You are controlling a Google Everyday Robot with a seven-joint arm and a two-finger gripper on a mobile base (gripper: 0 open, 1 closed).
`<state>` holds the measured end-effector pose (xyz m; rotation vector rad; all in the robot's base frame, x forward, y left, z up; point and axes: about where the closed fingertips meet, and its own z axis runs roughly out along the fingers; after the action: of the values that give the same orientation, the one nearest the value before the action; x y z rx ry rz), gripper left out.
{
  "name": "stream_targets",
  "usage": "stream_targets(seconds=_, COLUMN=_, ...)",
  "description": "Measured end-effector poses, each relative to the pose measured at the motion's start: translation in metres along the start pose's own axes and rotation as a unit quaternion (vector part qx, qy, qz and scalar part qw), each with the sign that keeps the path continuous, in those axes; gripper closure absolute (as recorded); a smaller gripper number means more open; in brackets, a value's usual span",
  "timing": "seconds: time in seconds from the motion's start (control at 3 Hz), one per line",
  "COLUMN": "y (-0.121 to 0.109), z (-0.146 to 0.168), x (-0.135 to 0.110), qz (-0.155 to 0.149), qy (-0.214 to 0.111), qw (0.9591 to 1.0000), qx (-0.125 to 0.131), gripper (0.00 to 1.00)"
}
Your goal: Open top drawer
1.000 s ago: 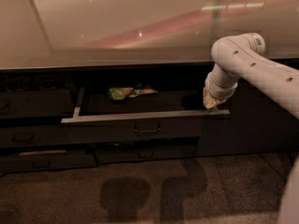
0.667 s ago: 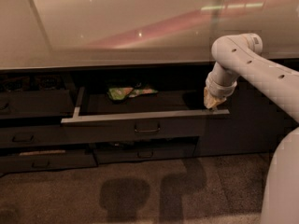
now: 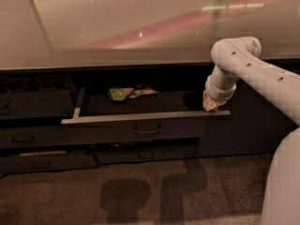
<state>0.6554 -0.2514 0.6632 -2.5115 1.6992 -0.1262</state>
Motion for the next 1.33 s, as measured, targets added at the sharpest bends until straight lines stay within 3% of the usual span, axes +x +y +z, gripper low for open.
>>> stream_targets(seconds=0.33, y=0.000, z=-0.003, x=0.000, qz=0.000, qy=0.000, qw=1.0000, qx=0.000, gripper=1.00)
stream_targets(seconds=0.67, y=0.027, z=-0.019, x=-0.011, qz=-0.039, qy=-0.016, qw=0.9987, qx=0.027, gripper=1.00)
stream_targets(seconds=1.0, y=0.061, z=-0.011, x=-0.017, qz=-0.058, qy=-0.024, qw=0.9980, qx=0.012, gripper=1.00)
stream_targets(seconds=1.33, y=0.061, z=-0.011, x=-0.018, qz=-0.058, qy=-0.024, qw=0.9980, qx=0.012, gripper=1.00)
